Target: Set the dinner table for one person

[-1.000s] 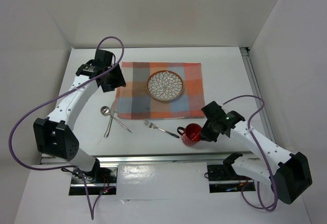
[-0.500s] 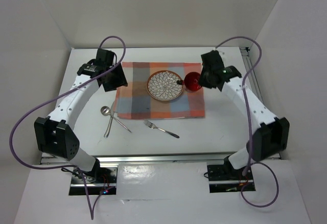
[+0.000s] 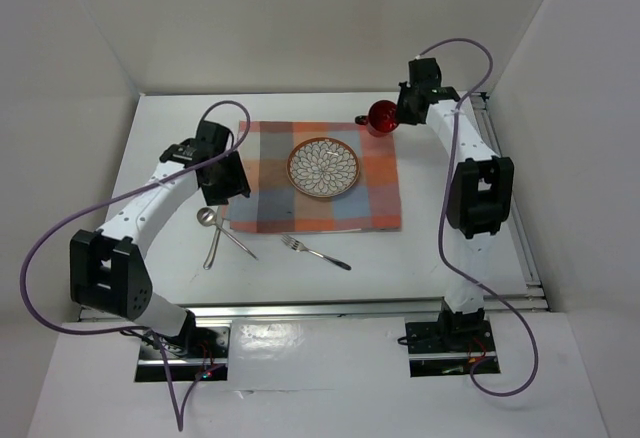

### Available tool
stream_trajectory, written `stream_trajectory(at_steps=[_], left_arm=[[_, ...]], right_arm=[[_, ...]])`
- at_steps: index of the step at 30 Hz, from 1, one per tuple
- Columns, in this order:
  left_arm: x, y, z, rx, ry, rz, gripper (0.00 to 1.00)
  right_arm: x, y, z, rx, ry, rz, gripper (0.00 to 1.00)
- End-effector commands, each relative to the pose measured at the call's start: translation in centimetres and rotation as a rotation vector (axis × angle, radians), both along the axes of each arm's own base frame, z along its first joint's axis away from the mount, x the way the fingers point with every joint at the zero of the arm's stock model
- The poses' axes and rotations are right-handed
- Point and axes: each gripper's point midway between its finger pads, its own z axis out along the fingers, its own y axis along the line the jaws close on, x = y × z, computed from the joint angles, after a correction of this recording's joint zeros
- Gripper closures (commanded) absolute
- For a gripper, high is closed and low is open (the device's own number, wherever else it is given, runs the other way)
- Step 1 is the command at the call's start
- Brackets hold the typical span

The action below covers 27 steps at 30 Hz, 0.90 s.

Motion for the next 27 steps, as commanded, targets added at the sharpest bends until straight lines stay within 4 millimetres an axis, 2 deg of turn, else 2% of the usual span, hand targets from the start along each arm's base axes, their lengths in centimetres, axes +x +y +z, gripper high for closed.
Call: stream_trajectory(at_steps=[1,2,3,7,9,11,12,13,15,16,17,19,21,22,23,26,27], left_arm=[[-1.2,-0.9,0.2,-0.051,-0.016,0.029,0.31],[-1.5,-0.7,0.1,-0.047,-0.014,0.045,0.31],[-2.1,-0.3,-1.0,-0.031,0.012,0.062,0.31],[-3.4,0.8,-2.8,0.007,0.051,0.124,0.31],[-3.6,1.0,-3.3,0.008,0.062,0.154,0.31],[-4.0,1.5,-3.8,0.029,0.088,0.191,0.31],[-4.2,1.7,-3.8,0.037,0.096,0.203,0.31],[-4.6,2.0,-4.2,0.051,0.11,0.207,0.26],[-5.1,2.1,-4.8,0.053,0.129,0.218,0.16],[-4.4,1.6,-4.5,0.024,0.09,0.212,0.14],[-4.8,1.5,-5.3,0.016,0.102,0.207,0.11],[-4.6,1.1,-5.5,-0.005,0.097,0.212,0.11],[-5.1,1.4,-6.2,0.003,0.115,0.237,0.14],[-4.9,1.5,-6.5,0.013,0.112,0.243,0.14],[-5.1,1.8,-6.8,0.023,0.117,0.257,0.16],[-4.9,2.4,-7.2,0.046,0.112,0.3,0.2],[-4.8,2.6,-7.2,0.036,0.112,0.329,0.21]], right_arm=[[3.2,1.8,4.3,0.041,-0.158,0.052,1.0],[3.5,1.9,2.8,0.044,-0.127,0.046,1.0],[3.7,1.9,2.7,0.044,-0.126,0.046,1.0],[3.9,2.5,0.2,0.04,-0.084,0.054,1.0],[4.1,2.5,-1.7,0.042,-0.045,0.047,1.0],[4.2,2.6,-2.3,0.04,-0.024,0.047,1.0],[4.1,2.5,-3.7,0.036,0.007,0.047,1.0],[4.1,2.5,-3.3,0.036,0.004,0.047,0.97],[4.1,2.5,-3.3,0.036,0.004,0.047,0.83],[4.1,2.7,-3.3,0.044,0.005,0.054,0.76],[4.1,2.8,-3.3,0.05,0.005,0.048,0.69],[4.0,2.9,-3.3,0.058,0.007,0.056,0.47],[4.1,3.2,-2.3,0.068,-0.012,0.066,0.38],[4.1,3.2,-1.7,0.069,-0.023,0.066,0.33],[4.2,3.4,-0.3,0.079,-0.047,0.075,0.22],[3.9,3.3,2.2,0.084,-0.092,0.076,0.1],[3.6,3.3,4.1,0.087,-0.123,0.078,0.06]])
